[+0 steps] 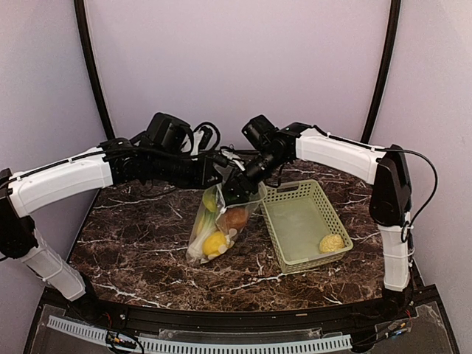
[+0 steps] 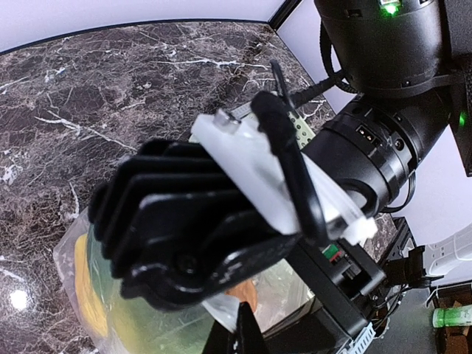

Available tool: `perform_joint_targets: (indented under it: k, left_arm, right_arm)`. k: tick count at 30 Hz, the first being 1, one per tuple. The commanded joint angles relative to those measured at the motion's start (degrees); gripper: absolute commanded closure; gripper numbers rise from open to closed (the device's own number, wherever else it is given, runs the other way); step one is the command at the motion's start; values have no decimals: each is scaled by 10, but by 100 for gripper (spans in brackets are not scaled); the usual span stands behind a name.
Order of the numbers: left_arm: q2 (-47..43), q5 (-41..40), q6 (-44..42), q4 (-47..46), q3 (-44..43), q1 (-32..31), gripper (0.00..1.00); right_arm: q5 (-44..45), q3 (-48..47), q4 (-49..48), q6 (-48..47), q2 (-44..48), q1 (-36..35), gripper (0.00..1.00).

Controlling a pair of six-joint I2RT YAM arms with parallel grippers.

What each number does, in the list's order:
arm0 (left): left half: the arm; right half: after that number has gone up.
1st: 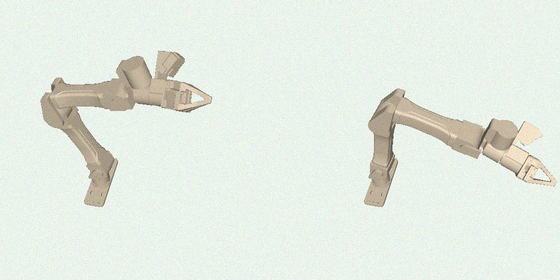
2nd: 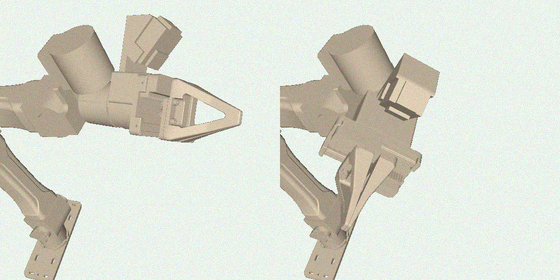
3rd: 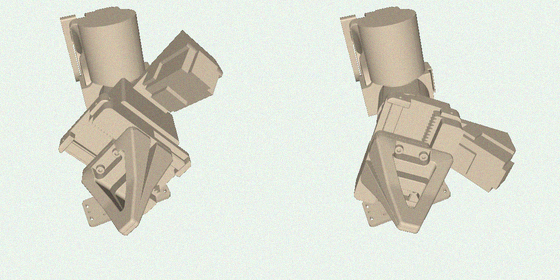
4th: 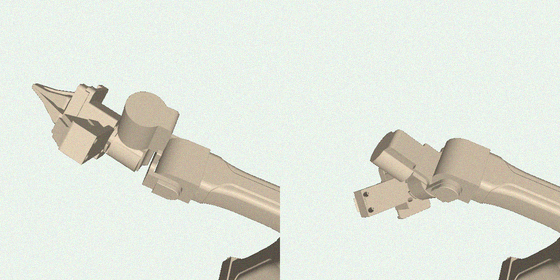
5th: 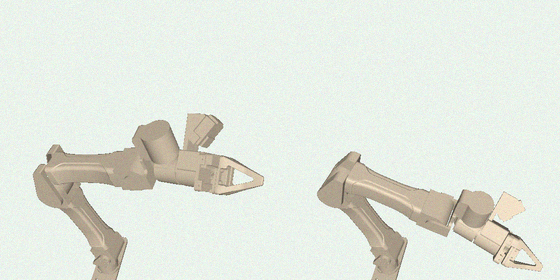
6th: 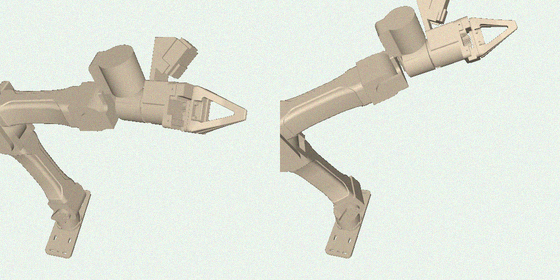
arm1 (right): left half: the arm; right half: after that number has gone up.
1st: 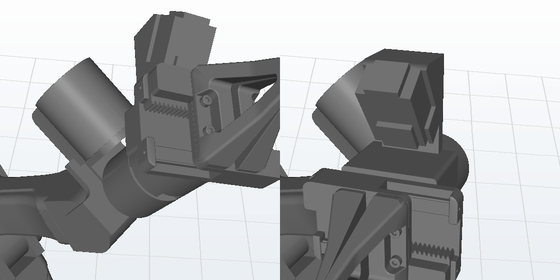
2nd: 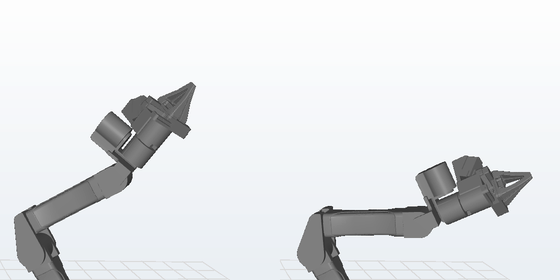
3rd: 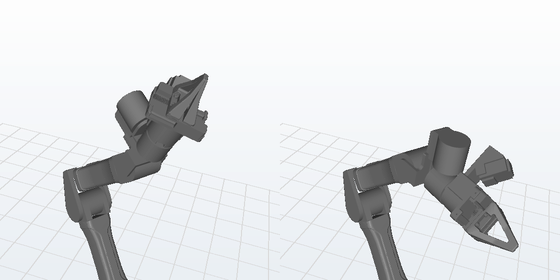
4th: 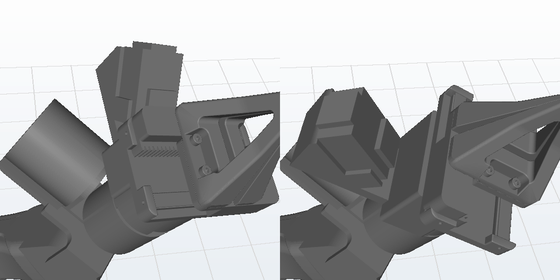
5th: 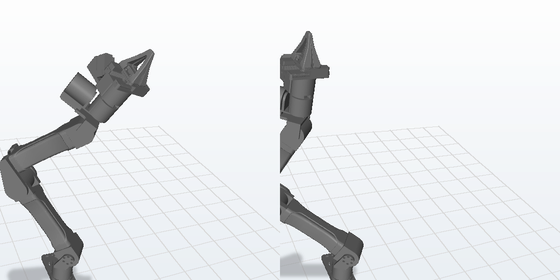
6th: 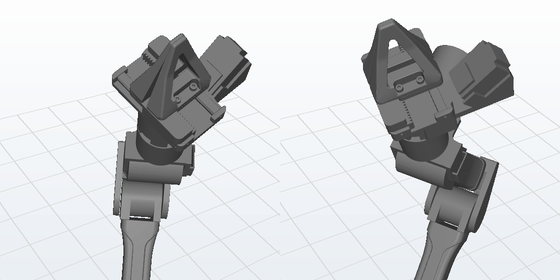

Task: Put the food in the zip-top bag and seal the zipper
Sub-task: Place the fake fruit in the zipper food storage bag, then pick up the fake fruit from the bin.

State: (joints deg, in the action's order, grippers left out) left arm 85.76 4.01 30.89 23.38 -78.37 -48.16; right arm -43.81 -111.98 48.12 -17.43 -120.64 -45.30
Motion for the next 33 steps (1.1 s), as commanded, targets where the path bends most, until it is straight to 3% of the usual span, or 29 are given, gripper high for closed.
perform_joint_targets:
  k: [1,7,20,33]
  left_arm:
    - [-30,-21,3,-42,9,3,99]
    - [-44,-27,0,-41,21,3,99]
    - [-52,-23,-13,-48,50,3,99]
    - [-30,-7,-16,-59,39,3,99]
  right_arm:
    - [-31,-12,8,11,4,-8,19]
    - [-18,-12,15,7,32,5,12]
    - [10,9,56,-17,142,76,12]
    - [173,227,141,-171,308,186,18]
